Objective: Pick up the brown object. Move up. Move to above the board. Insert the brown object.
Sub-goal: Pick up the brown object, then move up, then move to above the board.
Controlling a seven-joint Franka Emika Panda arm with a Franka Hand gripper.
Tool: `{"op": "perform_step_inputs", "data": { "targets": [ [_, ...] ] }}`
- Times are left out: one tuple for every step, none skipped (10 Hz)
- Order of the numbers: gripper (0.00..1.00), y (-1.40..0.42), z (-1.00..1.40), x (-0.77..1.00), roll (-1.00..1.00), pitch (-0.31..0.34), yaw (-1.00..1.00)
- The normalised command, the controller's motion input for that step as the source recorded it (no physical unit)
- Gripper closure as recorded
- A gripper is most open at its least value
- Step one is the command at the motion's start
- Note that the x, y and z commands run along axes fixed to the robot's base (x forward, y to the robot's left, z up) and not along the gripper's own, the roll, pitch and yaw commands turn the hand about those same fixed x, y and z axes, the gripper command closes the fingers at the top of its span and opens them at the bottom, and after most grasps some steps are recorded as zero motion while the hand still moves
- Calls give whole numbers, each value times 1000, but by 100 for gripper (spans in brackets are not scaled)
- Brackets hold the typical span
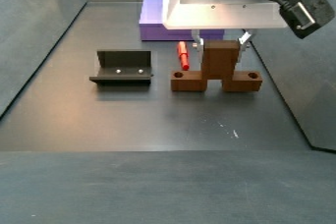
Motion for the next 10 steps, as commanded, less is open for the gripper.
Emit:
{"op": "perform_step_inputs", "data": {
  "targets": [
    [100, 0, 0, 0, 0, 0, 0],
    [100, 0, 0, 0, 0, 0, 0],
    [100, 0, 0, 0, 0, 0, 0],
    [100, 0, 833, 0, 0, 0, 0],
    [100, -18, 764, -68, -6, 39, 41],
    [100, -9, 456, -70, 17, 38, 38],
    [100, -6, 186, -21, 40, 18, 24],
    [100, 0, 1400, 0, 0, 0, 0],
    [100, -4, 1400, -19, -6, 18, -7],
    [100, -1, 1400, -50, 17, 18, -2]
  ]
}}
